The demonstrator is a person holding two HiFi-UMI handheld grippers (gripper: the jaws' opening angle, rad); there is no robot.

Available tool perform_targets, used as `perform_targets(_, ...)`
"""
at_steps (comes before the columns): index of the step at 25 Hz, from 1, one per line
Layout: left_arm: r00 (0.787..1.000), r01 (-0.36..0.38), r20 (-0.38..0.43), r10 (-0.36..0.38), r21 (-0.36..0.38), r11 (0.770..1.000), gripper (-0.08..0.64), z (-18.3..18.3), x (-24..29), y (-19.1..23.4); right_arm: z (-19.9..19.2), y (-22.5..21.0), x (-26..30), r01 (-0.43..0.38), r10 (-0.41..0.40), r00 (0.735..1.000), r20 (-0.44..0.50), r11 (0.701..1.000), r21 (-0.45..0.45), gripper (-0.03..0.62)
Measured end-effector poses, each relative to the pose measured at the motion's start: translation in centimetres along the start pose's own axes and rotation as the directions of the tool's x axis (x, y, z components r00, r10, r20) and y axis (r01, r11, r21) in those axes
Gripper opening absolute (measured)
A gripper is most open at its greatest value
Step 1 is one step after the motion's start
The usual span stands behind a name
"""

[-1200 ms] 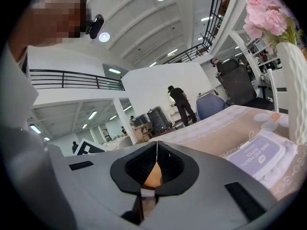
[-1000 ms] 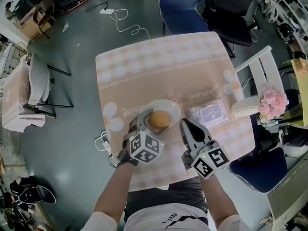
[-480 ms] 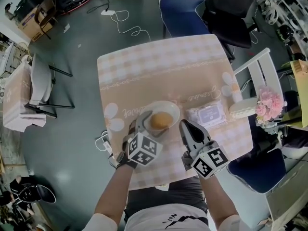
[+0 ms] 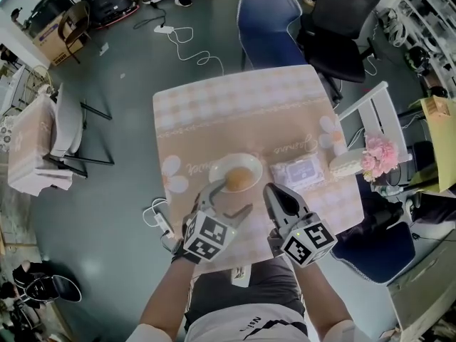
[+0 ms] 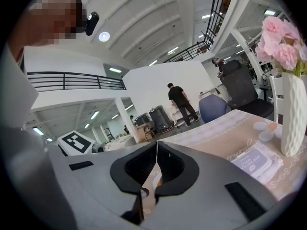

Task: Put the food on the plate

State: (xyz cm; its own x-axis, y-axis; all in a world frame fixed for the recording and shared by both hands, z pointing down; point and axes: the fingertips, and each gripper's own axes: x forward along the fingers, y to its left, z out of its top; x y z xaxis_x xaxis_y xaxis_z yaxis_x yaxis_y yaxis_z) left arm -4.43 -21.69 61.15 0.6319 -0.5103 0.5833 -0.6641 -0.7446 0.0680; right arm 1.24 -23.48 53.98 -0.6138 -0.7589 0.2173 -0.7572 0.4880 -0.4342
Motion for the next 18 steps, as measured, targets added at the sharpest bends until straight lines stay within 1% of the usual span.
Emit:
perform_targets(3,0.999,0.009,0.045,-0.008,-0.036,0.999,0.366,1.9,-2.4,-1.3,1.0,1.3,-0.9,-0.004,0.004,1.000,-0.009,1.000,-0.012,0.018)
perform_targets(6,0.996,0.007,0.091,0.000,-0.078,0.997,0.339,3.8,-4.9,-2.3,1.9,2.9,-1.7,-0.014,0.014,1.000,-0.017,0.999,-0.028,0.018)
perform_targets(12,0.981,-0.017,0.190,0.049,-0.165,0.986,0.189,7.4,-9.6,-3.3,3.8,5.9,-3.6,-0.043,0.042,0.999,-0.013,0.998,-0.052,0.018)
perform_targets(17,0.958,-0.028,0.275,0.085,-0.203,0.979,0.124,10.2,-13.0,-4.1,5.5,8.6,-4.6,-0.075,0.076,0.997,0.005,0.994,-0.076,0.018)
perform_targets(18,0.952,-0.030,0.291,0.091,-0.209,0.977,0.102,10.6,-13.7,-4.4,5.8,9.1,-4.9,-0.082,0.083,0.997,0.008,0.994,-0.078,0.018)
